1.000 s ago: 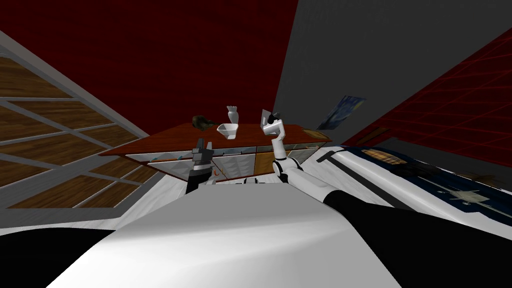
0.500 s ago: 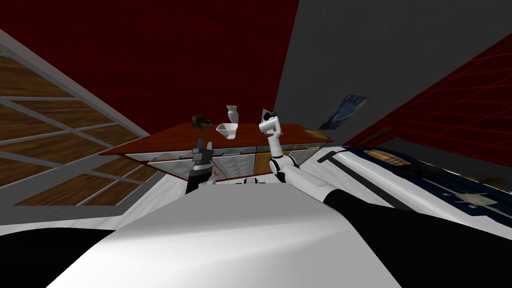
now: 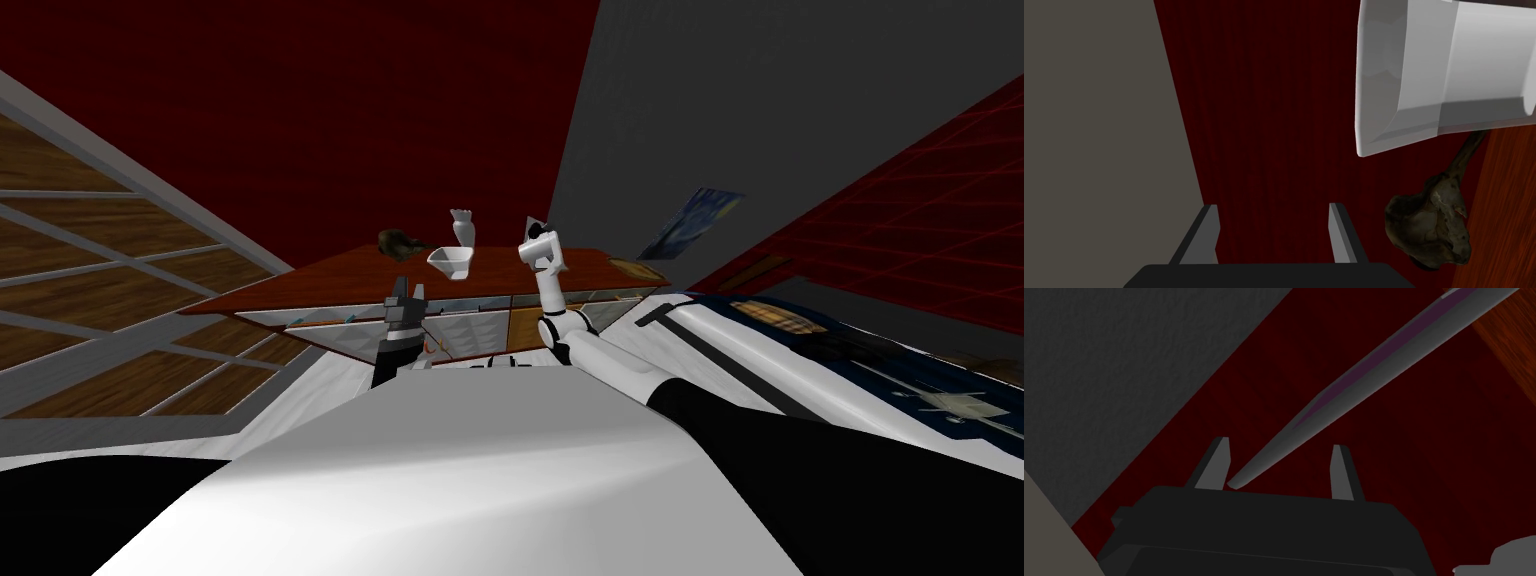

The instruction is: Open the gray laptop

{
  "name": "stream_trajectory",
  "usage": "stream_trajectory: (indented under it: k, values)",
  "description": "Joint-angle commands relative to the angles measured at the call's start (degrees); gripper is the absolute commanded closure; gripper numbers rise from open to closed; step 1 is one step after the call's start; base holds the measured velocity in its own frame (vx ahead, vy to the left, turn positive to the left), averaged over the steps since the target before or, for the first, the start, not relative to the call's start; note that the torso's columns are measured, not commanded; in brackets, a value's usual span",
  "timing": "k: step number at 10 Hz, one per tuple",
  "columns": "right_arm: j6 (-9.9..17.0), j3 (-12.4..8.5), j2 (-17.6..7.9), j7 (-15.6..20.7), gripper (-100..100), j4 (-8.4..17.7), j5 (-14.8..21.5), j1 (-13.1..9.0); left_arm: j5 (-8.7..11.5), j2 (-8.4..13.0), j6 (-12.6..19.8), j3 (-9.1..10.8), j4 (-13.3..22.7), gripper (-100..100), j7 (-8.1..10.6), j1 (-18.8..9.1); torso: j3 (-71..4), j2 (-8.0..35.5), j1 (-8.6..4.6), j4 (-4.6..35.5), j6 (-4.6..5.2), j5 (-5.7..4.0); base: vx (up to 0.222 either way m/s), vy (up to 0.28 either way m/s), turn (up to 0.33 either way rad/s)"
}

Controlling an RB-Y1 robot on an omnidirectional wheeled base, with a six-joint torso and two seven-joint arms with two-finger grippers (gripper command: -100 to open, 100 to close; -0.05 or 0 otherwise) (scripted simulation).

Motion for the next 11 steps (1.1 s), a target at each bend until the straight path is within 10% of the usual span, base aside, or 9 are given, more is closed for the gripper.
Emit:
stream_trajectory:
  k: [1, 11]
  values:
    - [1.2, -2.2, 0.7, -3.1, 100, 0.4, -2.0, -1.1, 0.0, 0.0, 0.0, 0.00, 0.0, 0, 0.00, 0.0, 0.0, 0.0, -0.09, 0.0, 0.05, -0.07, -0.006, -0.077, -0.027]
    - [2.7, -8.8, 2.8, -14.2, 100, 2.6, -9.1, -3.1, 0.0, 0.0, 0.0, 0.00, 0.0, 0, 0.00, 0.0, -0.3, -0.5, -0.11, -0.2, 0.02, -0.11, -0.002, -0.062, -0.030]
